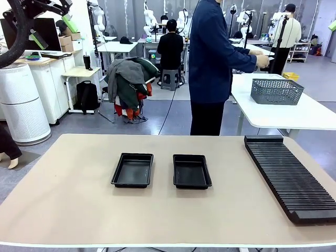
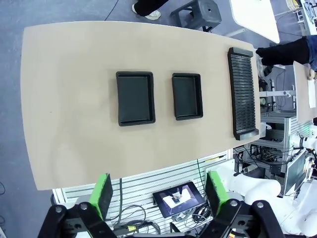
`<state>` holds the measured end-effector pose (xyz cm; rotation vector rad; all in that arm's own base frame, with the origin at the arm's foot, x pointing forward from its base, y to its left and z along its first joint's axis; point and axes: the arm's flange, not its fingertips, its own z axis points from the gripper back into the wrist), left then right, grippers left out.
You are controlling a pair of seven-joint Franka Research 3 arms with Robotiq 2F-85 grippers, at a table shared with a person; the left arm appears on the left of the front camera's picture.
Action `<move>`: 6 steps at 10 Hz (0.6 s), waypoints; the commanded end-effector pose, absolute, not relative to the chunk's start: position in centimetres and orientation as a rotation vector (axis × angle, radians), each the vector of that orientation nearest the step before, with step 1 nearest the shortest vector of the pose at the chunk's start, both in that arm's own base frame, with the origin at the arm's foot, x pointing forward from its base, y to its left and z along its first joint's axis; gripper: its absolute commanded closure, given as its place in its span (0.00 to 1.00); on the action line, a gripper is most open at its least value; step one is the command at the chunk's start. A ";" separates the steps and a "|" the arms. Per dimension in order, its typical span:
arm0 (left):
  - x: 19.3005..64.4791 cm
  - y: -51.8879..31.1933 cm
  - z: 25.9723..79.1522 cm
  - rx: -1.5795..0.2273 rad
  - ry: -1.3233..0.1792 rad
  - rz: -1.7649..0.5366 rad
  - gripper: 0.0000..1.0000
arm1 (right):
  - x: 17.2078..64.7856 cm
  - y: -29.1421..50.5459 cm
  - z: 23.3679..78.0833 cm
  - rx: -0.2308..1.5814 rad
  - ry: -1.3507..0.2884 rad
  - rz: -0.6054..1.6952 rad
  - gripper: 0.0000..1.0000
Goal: Inspect and transfer BCBs to ESD trays.
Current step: Pick up the Blank PCB from the PCB Rack and place it in the left ESD tray.
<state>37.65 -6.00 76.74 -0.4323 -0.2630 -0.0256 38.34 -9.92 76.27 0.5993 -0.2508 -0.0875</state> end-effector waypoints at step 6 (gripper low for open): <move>37.7 -5.9 76.8 -0.432 -0.264 -0.023 0.00 | 38.4 -9.9 76.3 0.587 -0.249 -0.088 0.00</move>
